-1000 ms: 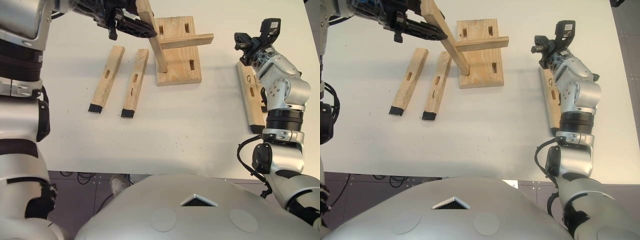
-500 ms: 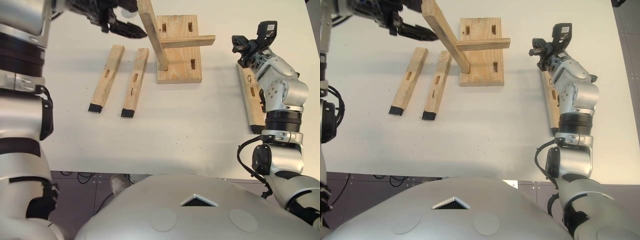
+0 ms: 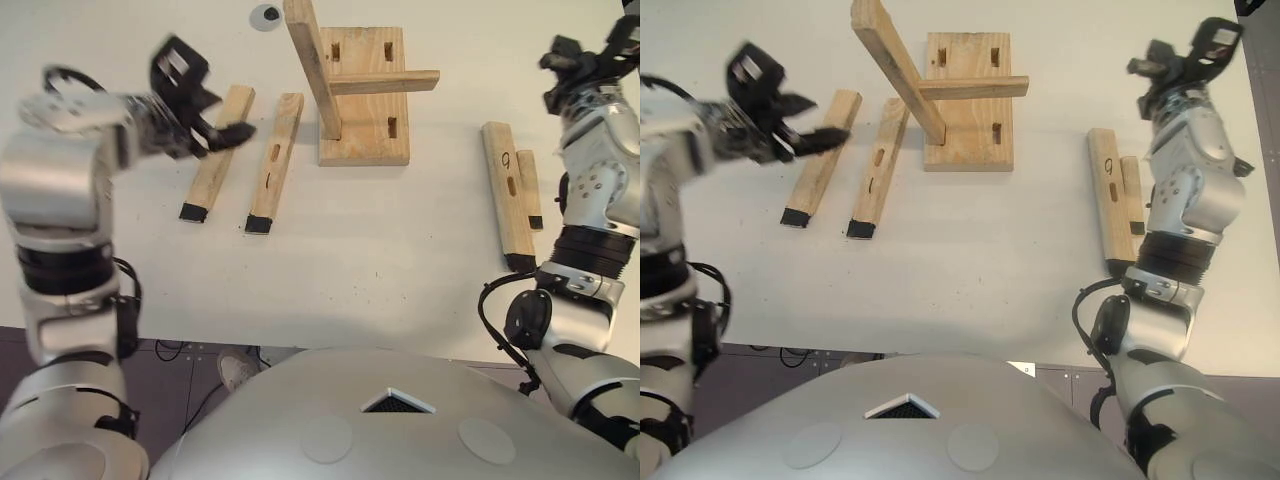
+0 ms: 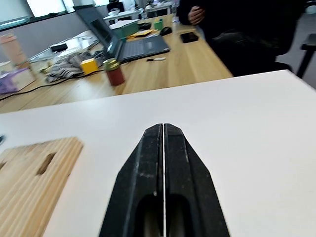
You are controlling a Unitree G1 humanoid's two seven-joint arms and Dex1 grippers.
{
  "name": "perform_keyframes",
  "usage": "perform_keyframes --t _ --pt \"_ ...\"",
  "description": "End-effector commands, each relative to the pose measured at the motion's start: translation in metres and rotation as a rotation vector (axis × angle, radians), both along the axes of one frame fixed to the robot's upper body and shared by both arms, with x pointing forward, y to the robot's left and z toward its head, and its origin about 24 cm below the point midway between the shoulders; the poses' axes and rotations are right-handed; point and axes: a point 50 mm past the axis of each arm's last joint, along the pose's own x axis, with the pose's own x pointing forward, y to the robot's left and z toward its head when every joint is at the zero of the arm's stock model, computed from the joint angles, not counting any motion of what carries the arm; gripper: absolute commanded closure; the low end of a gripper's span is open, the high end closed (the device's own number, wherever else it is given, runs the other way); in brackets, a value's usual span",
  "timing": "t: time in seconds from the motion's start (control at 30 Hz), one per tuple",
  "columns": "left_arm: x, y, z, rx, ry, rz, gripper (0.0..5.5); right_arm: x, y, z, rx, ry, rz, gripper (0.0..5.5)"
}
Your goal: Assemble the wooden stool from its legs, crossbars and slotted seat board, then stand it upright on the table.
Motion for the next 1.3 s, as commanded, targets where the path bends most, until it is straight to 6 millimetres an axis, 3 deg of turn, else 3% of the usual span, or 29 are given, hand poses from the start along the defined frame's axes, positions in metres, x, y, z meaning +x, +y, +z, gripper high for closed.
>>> perform_keyframes --t 0.03,0.17,0.3,0.47,0.77,0.9,0.97,1.07,1.1,1.17,1.23,1.3 --pt "-0.023 -0.008 -0.026 -0.010 0.107 0.083 1.62 0.006 -0.011 0.019 -0.004 -0.064 -0.068 5.50" --pt "-0.037 -0.018 -0.045 -0.048 0.175 0.126 1.43 0.011 -0.007 0.017 -0.007 -0.048 -0.039 5.50" --pt "-0.042 -0.010 -0.066 0.031 0.191 0.174 1.43 0.015 -0.005 0.017 -0.008 -0.044 -0.022 5.50" --pt "-0.050 -0.002 -0.091 0.061 0.215 0.188 2.28 0.019 -0.006 0.021 -0.015 -0.056 -0.017 5.50" --pt "-0.039 0.007 -0.095 0.137 0.023 0.176 3.49 0.022 -0.005 0.022 -0.067 -0.069 -0.002 5.50" --pt "-0.002 0.005 -0.051 0.007 -0.231 0.208 3.49 0.027 0.002 0.026 -0.065 -0.095 0.034 5.50" --pt "0.032 0.008 0.003 -0.133 -0.398 0.227 3.49 0.036 0.016 0.045 -0.045 -0.162 0.207 5.50" --pt "0.060 0.000 0.077 -0.349 -0.550 0.121 3.49 0.049 0.040 0.088 0.154 -0.262 0.554 5.24" --pt "0.064 -0.003 0.092 -0.392 -0.572 0.088 3.49 0.050 0.044 0.100 0.198 -0.285 0.632 5.01" --pt "0.069 -0.017 0.128 -0.524 -0.585 -0.029 3.49 0.045 0.057 0.145 0.420 -0.375 0.916 4.67" --pt "0.062 -0.037 0.161 -0.635 -0.527 -0.207 3.49 0.023 0.067 0.188 0.571 -0.486 1.267 4.35" --pt "0.052 -0.048 0.177 -0.686 -0.454 -0.332 3.49 0.011 0.075 0.204 0.594 -0.506 1.451 3.89"
